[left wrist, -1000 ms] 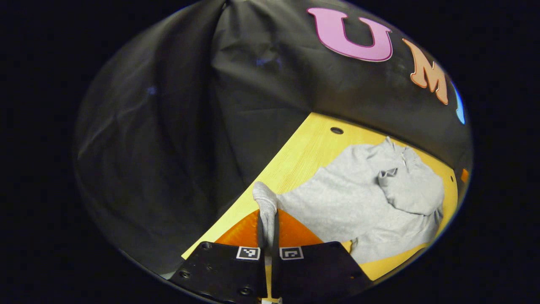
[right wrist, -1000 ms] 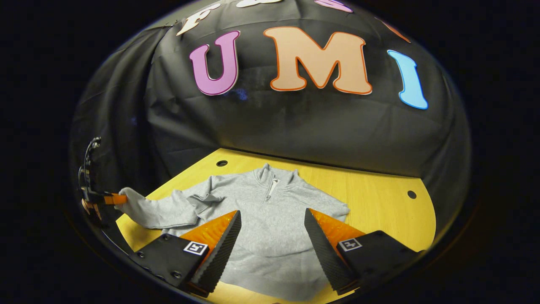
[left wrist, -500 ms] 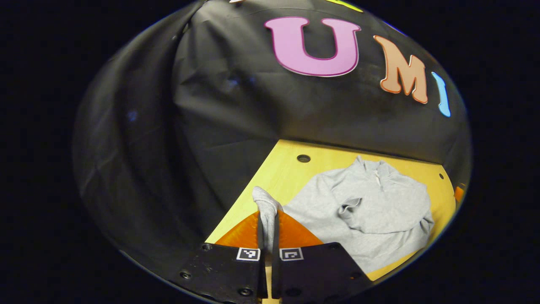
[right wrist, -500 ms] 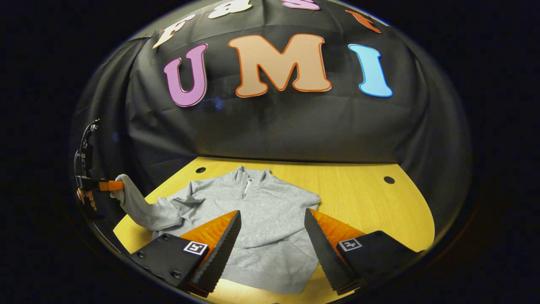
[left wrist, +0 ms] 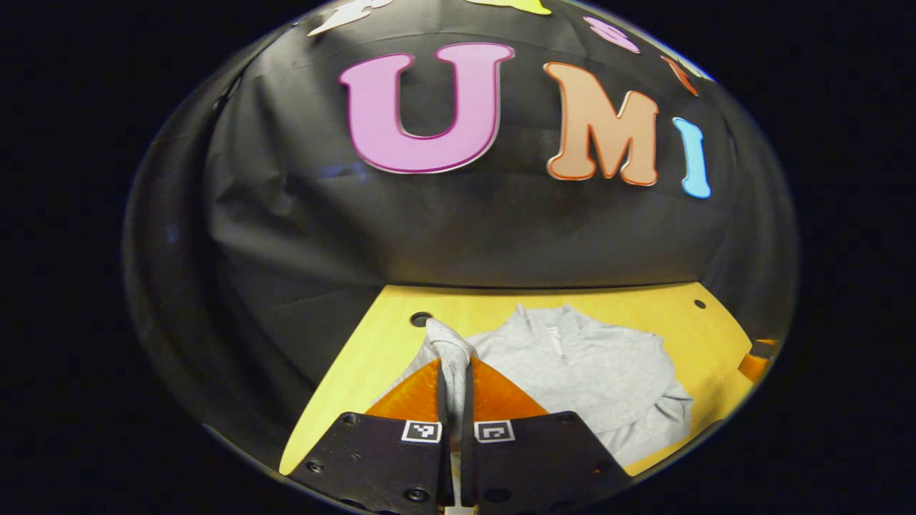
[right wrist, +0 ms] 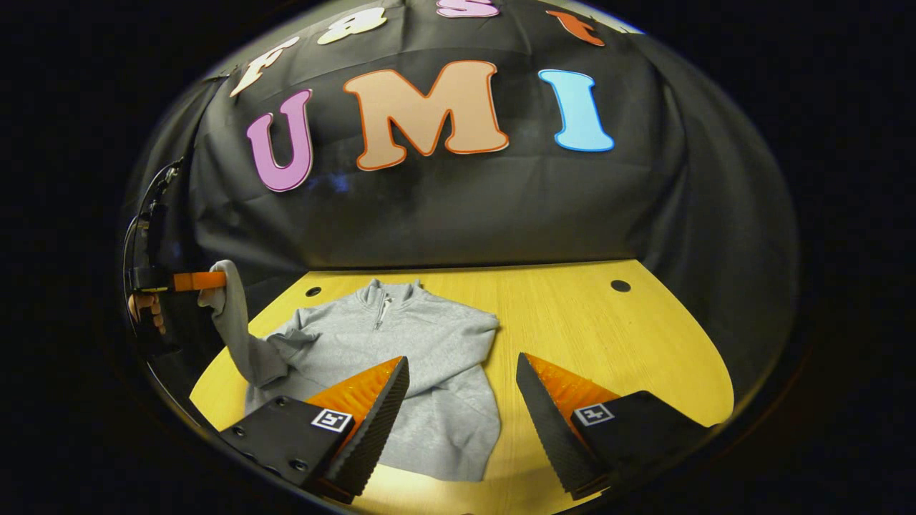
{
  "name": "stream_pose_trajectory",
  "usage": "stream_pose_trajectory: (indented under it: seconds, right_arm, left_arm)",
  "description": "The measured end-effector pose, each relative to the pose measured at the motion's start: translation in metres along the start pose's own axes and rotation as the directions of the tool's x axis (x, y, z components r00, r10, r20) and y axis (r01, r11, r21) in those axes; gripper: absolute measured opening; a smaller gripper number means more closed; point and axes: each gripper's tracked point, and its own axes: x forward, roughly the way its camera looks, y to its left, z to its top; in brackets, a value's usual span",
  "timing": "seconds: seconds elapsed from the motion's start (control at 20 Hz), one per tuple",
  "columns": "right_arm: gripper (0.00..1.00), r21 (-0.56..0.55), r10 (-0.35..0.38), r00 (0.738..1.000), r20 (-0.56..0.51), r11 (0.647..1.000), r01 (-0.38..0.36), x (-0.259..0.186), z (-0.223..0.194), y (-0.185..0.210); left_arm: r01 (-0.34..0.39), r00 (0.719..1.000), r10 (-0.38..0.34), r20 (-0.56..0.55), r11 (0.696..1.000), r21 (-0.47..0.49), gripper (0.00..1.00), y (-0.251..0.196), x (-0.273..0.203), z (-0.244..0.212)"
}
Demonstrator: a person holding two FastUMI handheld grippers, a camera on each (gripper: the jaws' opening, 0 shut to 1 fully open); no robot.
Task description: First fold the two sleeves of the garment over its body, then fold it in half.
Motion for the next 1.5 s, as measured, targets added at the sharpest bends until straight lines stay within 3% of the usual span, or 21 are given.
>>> stream_pose_trajectory:
  seconds: [0.45, 0.5, 0.55, 0.8, 0.9, 0.95, 1.05, 1.45, 1.5]
  right_arm:
    - [0.96, 0.020, -0.081, 0.996, -0.022, 0.996, 0.081, -0.029, -0.012, -0.048]
    - [0.92, 0.026, -0.081, 0.996, -0.028, 0.996, 0.082, -0.032, -0.015, -0.050]
    - [0.96, 0.031, -0.082, 0.996, -0.033, 0.996, 0.083, -0.035, -0.018, -0.053]
    - [0.97, 0.033, -0.094, 0.994, -0.055, 0.995, 0.096, -0.047, -0.034, -0.066]
    - [0.96, 0.033, -0.102, 0.993, -0.059, 0.994, 0.104, -0.053, -0.037, -0.070]
    - [0.92, 0.031, -0.107, 0.993, -0.059, 0.994, 0.109, -0.057, -0.037, -0.073]
    - [0.96, 0.023, -0.120, 0.991, -0.061, 0.992, 0.121, -0.065, -0.042, -0.082]
    - [0.96, 0.013, -0.128, 0.988, -0.088, 0.991, 0.130, -0.078, -0.055, -0.100]
    - [0.92, 0.007, -0.123, 0.988, -0.089, 0.992, 0.124, -0.077, -0.056, -0.101]
  left_arm:
    - [0.184, 0.983, -0.185, 0.010, 0.981, 0.068, 0.02, -0.118, 0.028, 0.015]
    - [0.207, 0.978, -0.209, 0.007, 0.975, 0.075, 0.02, -0.133, 0.030, 0.016]
    - [0.228, 0.973, -0.229, 0.004, 0.970, 0.088, 0.02, -0.147, 0.032, 0.016]
    - [0.304, 0.953, -0.303, -0.034, 0.941, 0.148, 0.02, -0.212, 0.046, 0.006]
    - [0.328, 0.945, -0.323, -0.058, 0.931, 0.158, 0.02, -0.233, 0.052, -0.003]
    - [0.337, 0.942, -0.331, -0.063, 0.927, 0.163, 0.02, -0.242, 0.056, -0.006]
    - [0.357, 0.934, -0.349, -0.078, 0.918, 0.170, 0.02, -0.261, 0.066, -0.014]
    - [0.367, 0.920, -0.328, -0.214, 0.913, 0.180, 0.05, -0.302, 0.110, -0.070]
    - [0.366, 0.919, -0.324, -0.226, 0.913, 0.179, 0.07, -0.305, 0.116, -0.077]
